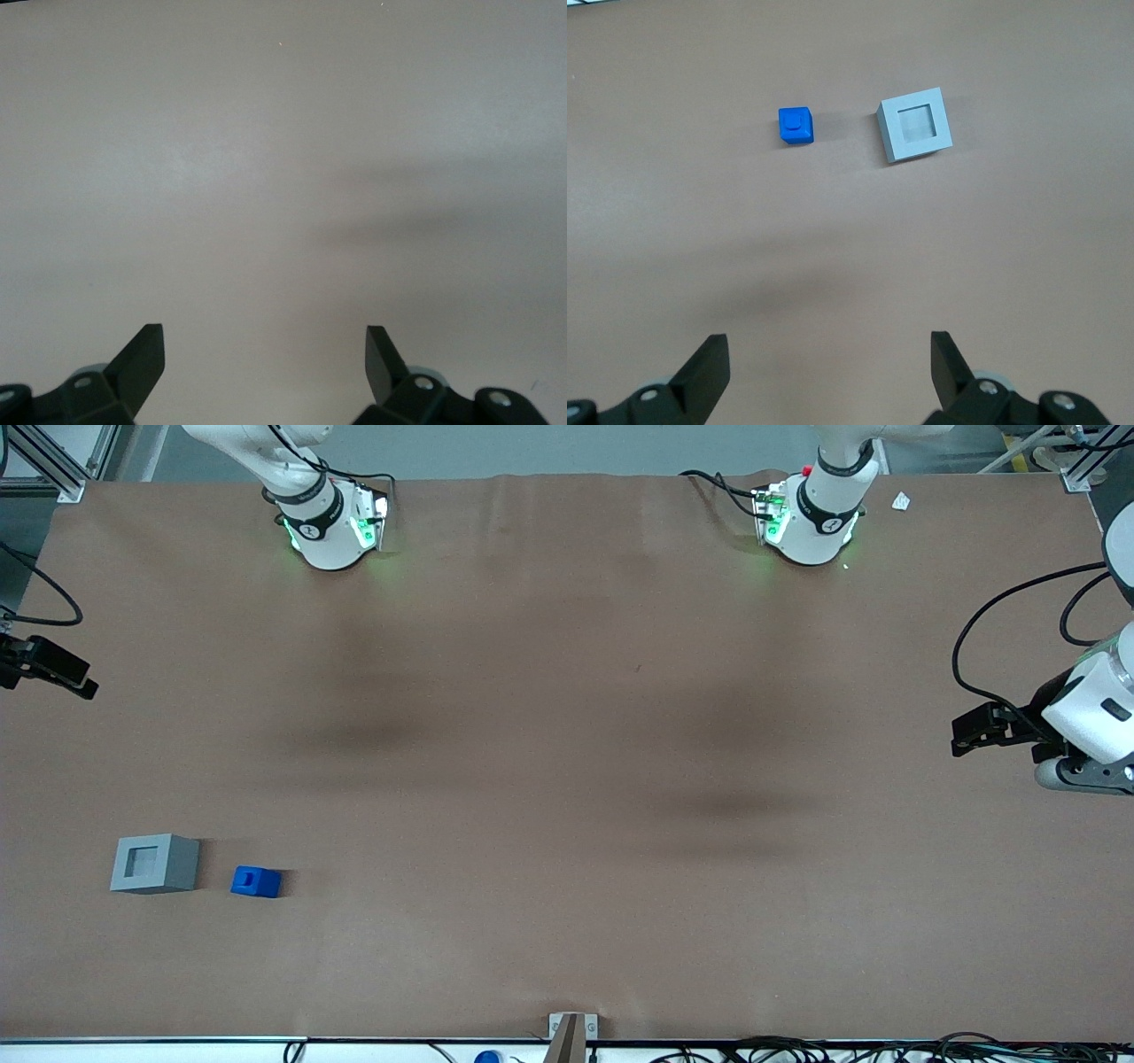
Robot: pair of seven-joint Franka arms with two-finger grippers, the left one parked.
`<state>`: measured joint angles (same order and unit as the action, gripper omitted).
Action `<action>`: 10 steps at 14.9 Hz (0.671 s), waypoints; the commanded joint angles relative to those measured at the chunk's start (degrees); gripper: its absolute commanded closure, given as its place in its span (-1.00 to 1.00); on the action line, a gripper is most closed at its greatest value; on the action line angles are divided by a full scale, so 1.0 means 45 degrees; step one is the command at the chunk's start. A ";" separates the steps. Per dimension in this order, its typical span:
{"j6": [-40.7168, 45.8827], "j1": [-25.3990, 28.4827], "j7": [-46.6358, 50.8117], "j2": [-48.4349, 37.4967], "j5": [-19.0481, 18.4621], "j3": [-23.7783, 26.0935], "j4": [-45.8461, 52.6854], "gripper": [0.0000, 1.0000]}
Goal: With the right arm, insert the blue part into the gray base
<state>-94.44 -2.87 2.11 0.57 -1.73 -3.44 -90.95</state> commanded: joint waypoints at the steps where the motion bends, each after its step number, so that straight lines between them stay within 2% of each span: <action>1: 0.0127 -0.0125 0.0020 0.0049 -0.0202 0.0101 0.0095 -1.00; 7: 0.0010 -0.0163 -0.0137 0.0282 -0.0202 0.0121 0.0192 -1.00; 10: -0.0282 -0.0203 -0.0136 0.1217 -0.0182 0.0121 0.0192 -1.00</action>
<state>-94.66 -2.92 2.00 2.42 -1.73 -3.43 -91.00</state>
